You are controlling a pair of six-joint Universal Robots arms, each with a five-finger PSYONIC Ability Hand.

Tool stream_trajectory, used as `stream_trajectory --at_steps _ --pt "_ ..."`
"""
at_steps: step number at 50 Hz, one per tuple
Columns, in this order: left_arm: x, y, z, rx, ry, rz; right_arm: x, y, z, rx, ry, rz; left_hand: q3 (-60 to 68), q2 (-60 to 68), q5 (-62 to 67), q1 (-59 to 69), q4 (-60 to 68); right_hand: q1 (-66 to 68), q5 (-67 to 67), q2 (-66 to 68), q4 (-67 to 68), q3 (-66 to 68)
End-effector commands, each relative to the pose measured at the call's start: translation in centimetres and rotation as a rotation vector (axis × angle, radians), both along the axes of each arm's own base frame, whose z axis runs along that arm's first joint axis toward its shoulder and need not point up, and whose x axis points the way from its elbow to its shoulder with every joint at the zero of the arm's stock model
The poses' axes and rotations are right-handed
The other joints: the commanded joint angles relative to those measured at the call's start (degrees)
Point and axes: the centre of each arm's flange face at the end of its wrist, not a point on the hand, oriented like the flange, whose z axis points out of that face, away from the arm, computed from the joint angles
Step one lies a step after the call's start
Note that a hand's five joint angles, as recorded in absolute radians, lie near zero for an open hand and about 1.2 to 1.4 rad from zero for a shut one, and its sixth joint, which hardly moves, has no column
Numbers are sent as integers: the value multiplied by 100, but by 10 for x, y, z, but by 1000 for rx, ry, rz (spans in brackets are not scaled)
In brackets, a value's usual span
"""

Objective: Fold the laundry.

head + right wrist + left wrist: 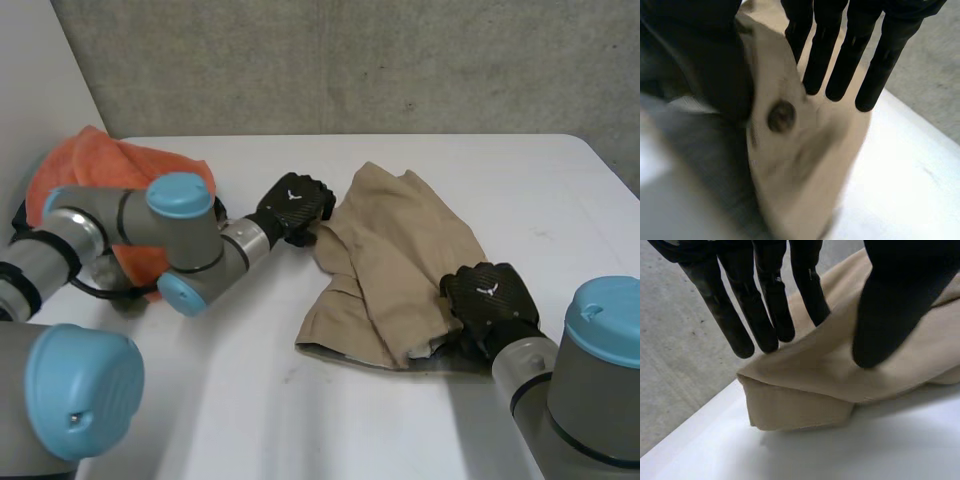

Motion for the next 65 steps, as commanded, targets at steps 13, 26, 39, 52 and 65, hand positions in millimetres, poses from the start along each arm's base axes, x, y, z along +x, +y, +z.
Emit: stream_trajectory --at_steps 13,26,39,52,65 --pt "26 29 123 -206 -11 255 -2 -69 106 -371 -73 -56 2704 2680 2719 2377 2685 3141 2748 2641 2718 2710" --pt "80 141 226 -223 185 237 2 -139 179 -513 -174 -70 2704 2680 2719 2377 2685 3141 2748 2641 2718 2710" --pt "55 139 104 44 -7 195 25 -186 72 -313 -127 -9 2704 2680 2719 2377 2685 2329 1936 1829 1906 1898" --pt "46 134 86 80 -27 194 5 -166 106 -352 -28 -120 -2743 -2767 -2728 -3070 -2762 -3817 -4210 -4317 -4240 -4248" --pt "106 134 114 59 -8 448 -10 -96 114 -113 142 -34 -3399 -3424 -3385 -3727 -3419 -2758 -3151 -3258 -3181 -3189"
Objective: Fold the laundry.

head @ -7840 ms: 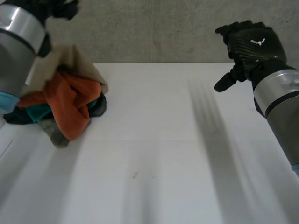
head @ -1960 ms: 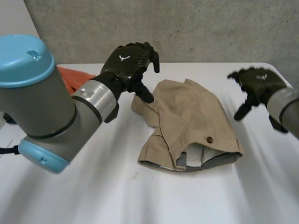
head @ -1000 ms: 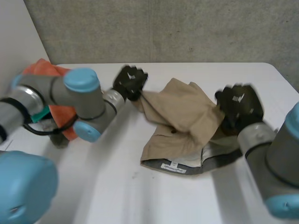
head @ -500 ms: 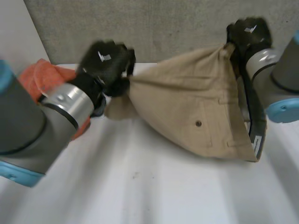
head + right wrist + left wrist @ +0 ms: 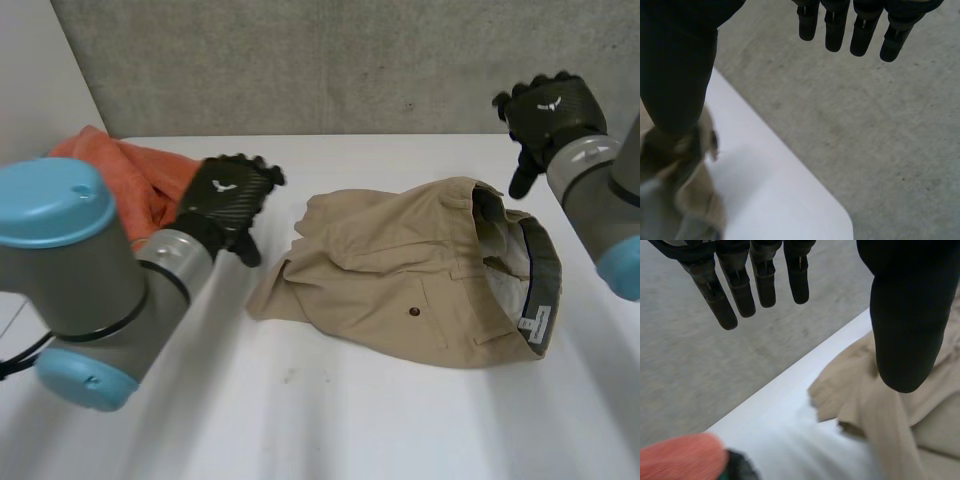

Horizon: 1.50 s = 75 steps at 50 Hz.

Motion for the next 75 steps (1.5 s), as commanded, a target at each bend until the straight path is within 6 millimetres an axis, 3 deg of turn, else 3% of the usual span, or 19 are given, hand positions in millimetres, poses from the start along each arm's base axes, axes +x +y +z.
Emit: stream_trajectory --at_steps 1,7,12,19,24,29,35,39,40,41,46,47,54,56,63,65,68,71,75 --pt "26 3 -7 40 -15 95 -7 34 -16 196 69 23 -73 -59 19 -135 -29 885 752 784 797 792" --pt "29 1 -30 171 59 118 19 79 -31 251 99 151 78 93 170 16 122 1240 1107 1139 1152 1147" --pt "25 -5 -51 276 119 122 35 84 -52 225 107 202 95 110 187 33 139 1290 1157 1190 1202 1198" --pt "17 -14 -79 365 99 121 52 54 -94 139 90 204 397 411 488 334 440 1257 1124 1156 1169 1164" --pt "10 -14 -84 413 83 92 62 33 -116 70 138 209 1119 1133 1210 1056 1163 1257 1124 1156 1169 1164" --pt "6 -17 -83 425 87 65 72 12 -136 -6 208 214 2767 2781 2858 2704 2810 1240 1107 1139 1152 1147" --pt "-3 -21 -99 436 63 52 73 -10 -166 -25 270 201 6028 6042 6119 5965 6071 1307 1174 1206 1219 1214" --pt "-7 -28 -95 411 71 56 66 -23 -171 -32 282 178 6031 6045 6122 5968 6075 3621 3488 3520 3533 3528" --pt "-7 -30 -93 403 74 60 64 -28 -167 -44 279 166 6031 6045 6122 5968 6075 5643 5510 5543 5555 5551" --pt "-9 -32 -89 389 79 56 62 -30 -163 -52 275 160 6031 6045 6122 5968 6075 6607 6474 6506 6519 6514" --pt "-11 -37 -60 318 122 48 57 -33 -113 -143 222 131 6031 6045 6122 5968 6075 6617 6484 6516 6529 6524" --pt "-11 -37 -50 295 131 45 54 -31 -95 -162 200 123 6031 6045 6122 5968 6075 6617 6484 6516 6529 6524" --pt "2 -33 38 89 243 59 34 -9 -24 -159 103 114 6031 6045 6122 5968 6075 6617 6484 6516 6529 6524" --pt "6 -29 57 44 268 60 25 4 12 -167 76 123 6031 6045 6122 5968 6075 6617 6484 6516 6529 6524" --pt "26 -2 137 -150 375 51 5 42 80 -142 51 126 6031 6045 6122 5968 6075 6617 6484 6516 6529 6524" --pt "34 13 170 -244 425 41 1 53 100 -163 26 129 6031 6045 6122 5968 6075 6617 6484 6516 6529 6524" --pt "44 32 207 -355 479 30 -6 77 142 -228 -38 139 6031 6045 6122 5968 6075 6617 6484 6516 6529 6524" --pt "52 41 227 -416 508 28 -8 90 159 -238 -67 178 6031 6045 6122 5968 6075 6617 6484 6516 6529 6524" --pt "53 43 231 -429 504 29 -9 99 156 -160 -58 219 6031 6045 6122 5968 6075 6617 6484 6516 6529 6524"
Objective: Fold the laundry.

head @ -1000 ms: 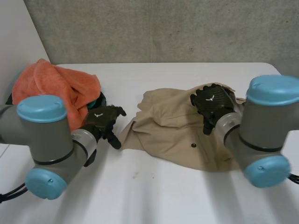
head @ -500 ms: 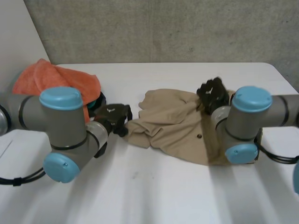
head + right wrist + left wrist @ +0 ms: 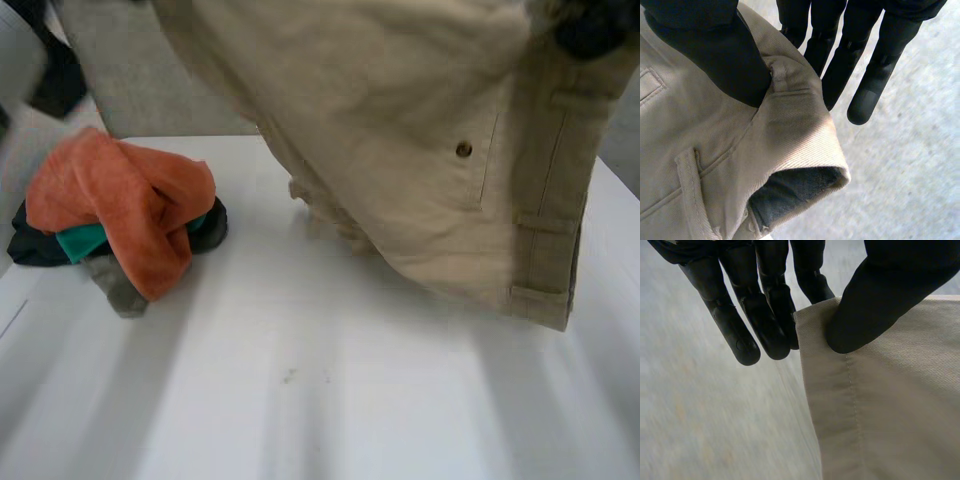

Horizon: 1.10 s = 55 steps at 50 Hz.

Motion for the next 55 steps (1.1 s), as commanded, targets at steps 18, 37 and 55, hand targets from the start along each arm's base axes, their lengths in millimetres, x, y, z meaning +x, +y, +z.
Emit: stream_trajectory --at_steps 18,37,55 --pt "-46 -106 -112 135 -306 84 19 -86 -93 229 -45 10 1162 1141 1198 1496 1139 1535 1332 1255 1135 1212" --pt "-42 -108 -12 -329 -12 199 48 -115 -14 -373 -436 82 1162 1141 1198 1496 1139 1535 1332 1255 1135 1212" --pt "-27 -58 -260 358 -501 112 56 -102 -254 370 113 78 1162 1141 1198 1496 1139 1535 1332 1255 1135 1212"
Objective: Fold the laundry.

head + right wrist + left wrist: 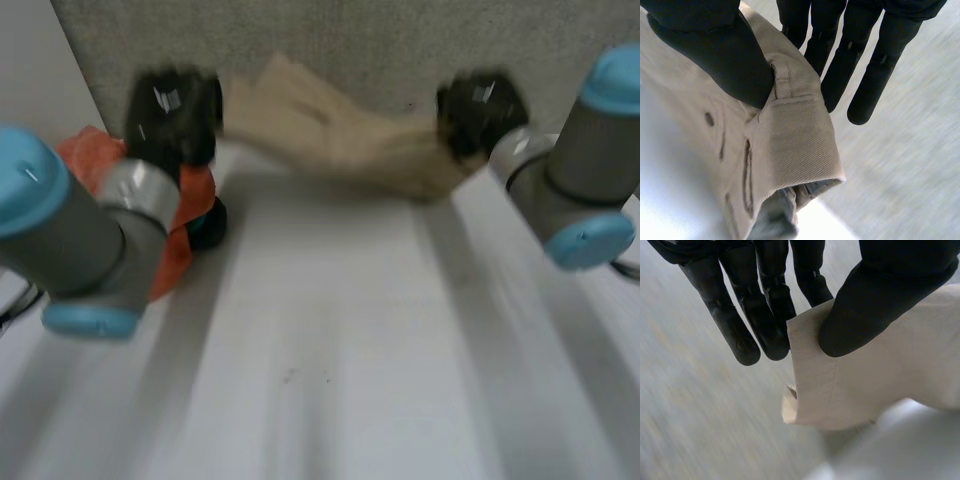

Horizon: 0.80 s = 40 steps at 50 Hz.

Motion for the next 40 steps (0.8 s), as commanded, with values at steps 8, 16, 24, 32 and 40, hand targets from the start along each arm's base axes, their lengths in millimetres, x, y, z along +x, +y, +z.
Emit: stream_trajectory --at_steps 8,16,24,32,40 --pt "10 44 -100 365 -263 -18 -8 48 -95 212 341 -26 1153 1129 1198 1493 1119 1535 1243 1247 1119 1189" --pt "15 56 -70 302 -228 -29 -25 75 -73 305 177 -85 1153 1129 1198 1493 1119 1535 1243 1247 1119 1189" --pt "24 79 -67 377 -318 -41 -39 107 -72 354 194 -72 1153 1129 1198 1493 1119 1535 1243 1247 1119 1189" --pt "32 141 -52 472 -511 -141 -51 139 -64 275 482 7 1153 1129 1198 1493 1119 1535 1243 1247 1119 1189" --pt "38 192 -73 626 -703 -266 -61 163 -80 401 599 61 1153 1129 1198 1493 1119 1535 1243 1247 1119 1189"
